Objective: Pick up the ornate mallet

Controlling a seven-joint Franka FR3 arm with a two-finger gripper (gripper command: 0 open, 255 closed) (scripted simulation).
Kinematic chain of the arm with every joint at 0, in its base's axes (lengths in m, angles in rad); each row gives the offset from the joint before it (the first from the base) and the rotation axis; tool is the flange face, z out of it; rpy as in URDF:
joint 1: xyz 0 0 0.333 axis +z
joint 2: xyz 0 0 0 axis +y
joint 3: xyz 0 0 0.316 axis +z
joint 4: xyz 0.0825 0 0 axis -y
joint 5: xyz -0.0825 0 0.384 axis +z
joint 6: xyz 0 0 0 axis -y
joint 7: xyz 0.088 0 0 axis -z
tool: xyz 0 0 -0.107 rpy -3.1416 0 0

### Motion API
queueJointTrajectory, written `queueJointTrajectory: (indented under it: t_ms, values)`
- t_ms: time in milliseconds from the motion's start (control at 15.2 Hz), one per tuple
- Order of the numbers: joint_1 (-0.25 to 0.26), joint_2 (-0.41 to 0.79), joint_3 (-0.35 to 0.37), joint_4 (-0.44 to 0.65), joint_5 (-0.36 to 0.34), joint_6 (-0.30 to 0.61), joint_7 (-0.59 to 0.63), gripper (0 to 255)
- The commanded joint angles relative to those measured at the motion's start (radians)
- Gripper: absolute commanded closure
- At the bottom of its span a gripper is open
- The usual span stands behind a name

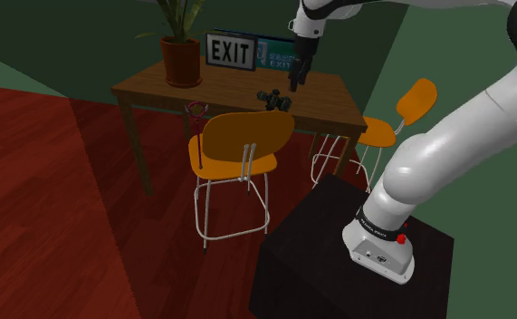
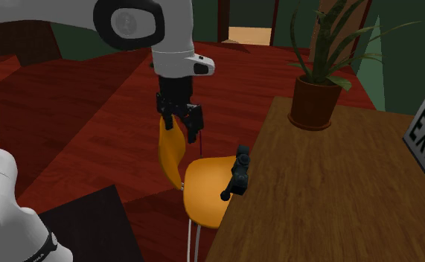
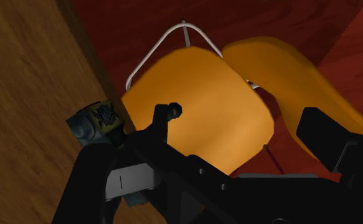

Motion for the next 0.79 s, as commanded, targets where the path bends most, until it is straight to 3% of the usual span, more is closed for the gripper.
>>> queueJointTrajectory:
  t_ms: [0, 726]
  values:
    - [0.001, 0.076, -0.029, 0.051, 0.017, 0.021, -0.048, 0]
    - [-0.039, 0.540, -0.126, 0.427, 0.196, 0.049, -0.320, 0]
